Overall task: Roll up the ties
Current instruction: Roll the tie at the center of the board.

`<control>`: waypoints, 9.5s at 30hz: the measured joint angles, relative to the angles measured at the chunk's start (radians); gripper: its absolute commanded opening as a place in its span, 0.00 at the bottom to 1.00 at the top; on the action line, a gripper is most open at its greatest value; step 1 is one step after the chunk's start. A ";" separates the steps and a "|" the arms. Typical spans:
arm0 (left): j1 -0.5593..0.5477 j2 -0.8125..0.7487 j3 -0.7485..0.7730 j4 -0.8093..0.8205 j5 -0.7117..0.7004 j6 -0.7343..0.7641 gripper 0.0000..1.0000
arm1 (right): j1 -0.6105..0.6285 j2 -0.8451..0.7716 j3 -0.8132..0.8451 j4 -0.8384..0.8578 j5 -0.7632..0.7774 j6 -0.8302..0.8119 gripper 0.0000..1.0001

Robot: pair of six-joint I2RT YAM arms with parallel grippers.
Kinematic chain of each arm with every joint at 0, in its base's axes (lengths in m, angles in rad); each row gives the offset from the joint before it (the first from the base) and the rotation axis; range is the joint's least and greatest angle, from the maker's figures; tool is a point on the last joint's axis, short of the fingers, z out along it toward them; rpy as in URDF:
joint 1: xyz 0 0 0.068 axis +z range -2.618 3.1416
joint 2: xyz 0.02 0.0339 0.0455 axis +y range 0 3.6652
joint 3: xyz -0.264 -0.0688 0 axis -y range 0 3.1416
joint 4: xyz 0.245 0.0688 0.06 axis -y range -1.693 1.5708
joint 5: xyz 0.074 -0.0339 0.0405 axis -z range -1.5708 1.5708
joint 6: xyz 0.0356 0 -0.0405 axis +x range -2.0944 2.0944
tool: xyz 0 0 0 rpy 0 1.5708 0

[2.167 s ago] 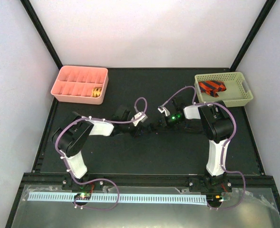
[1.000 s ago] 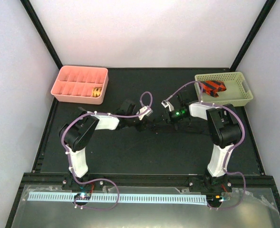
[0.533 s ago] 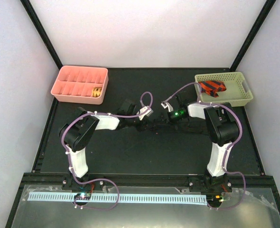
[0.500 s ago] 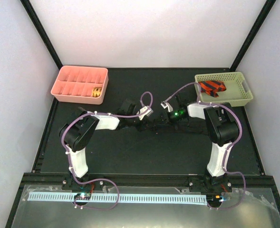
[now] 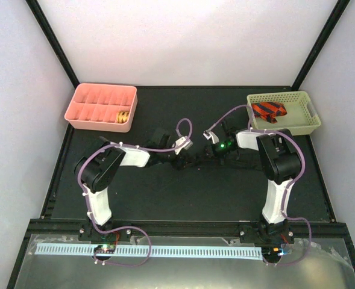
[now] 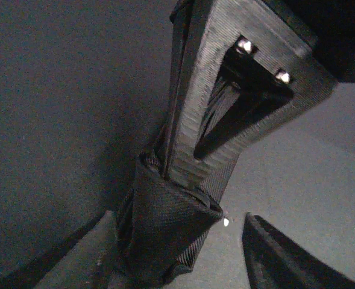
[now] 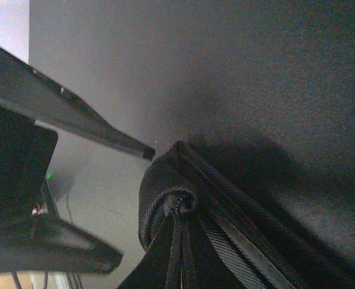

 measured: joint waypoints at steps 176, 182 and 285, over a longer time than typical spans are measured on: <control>-0.148 -0.042 0.030 -0.177 -0.241 0.422 0.25 | 0.022 -0.018 0.055 -0.196 -0.111 -0.106 0.37; -0.148 -0.035 0.043 -0.191 -0.243 0.422 0.25 | 0.023 -0.008 0.055 -0.195 -0.078 -0.106 0.36; -0.101 0.014 0.045 -0.193 -0.118 0.268 0.19 | -0.016 -0.043 0.030 -0.273 0.015 -0.172 0.39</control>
